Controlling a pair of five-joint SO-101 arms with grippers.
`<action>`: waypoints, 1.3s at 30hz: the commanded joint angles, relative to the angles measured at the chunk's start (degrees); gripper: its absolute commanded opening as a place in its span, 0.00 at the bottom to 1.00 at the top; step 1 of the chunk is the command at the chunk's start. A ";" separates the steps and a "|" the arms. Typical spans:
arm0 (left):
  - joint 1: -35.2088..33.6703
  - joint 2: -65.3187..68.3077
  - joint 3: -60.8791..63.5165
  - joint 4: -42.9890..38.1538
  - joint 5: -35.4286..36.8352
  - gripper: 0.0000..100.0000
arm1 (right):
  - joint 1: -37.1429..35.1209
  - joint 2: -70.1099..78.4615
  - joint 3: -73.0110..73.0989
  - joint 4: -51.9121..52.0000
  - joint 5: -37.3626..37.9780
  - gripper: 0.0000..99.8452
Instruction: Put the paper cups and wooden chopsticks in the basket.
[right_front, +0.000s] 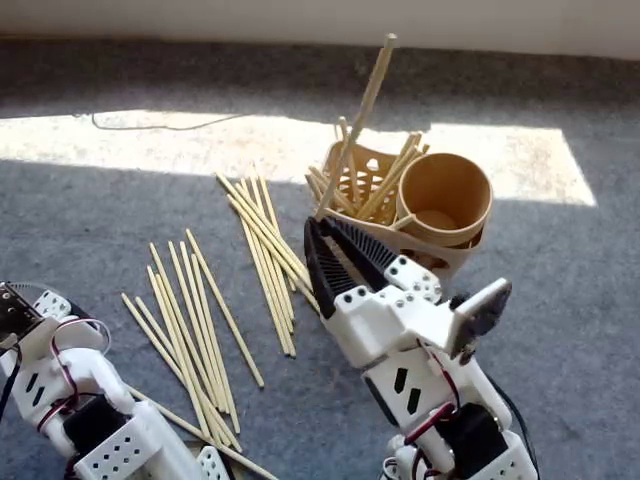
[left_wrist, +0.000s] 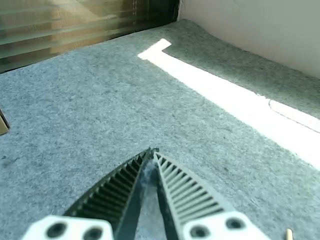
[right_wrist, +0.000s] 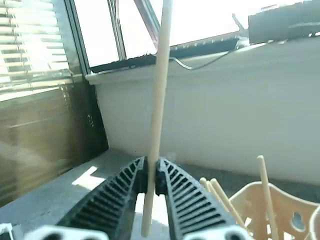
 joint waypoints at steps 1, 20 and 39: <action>1.10 -0.40 0.84 -0.88 0.26 0.02 | 3.56 -0.22 -0.31 -8.84 0.79 0.01; 1.10 -0.40 0.84 -0.88 0.26 0.02 | 16.04 31.96 -2.15 -26.51 0.79 0.01; 1.10 -0.40 0.84 -0.88 0.26 0.02 | 13.14 35.91 -1.45 -25.80 11.60 0.14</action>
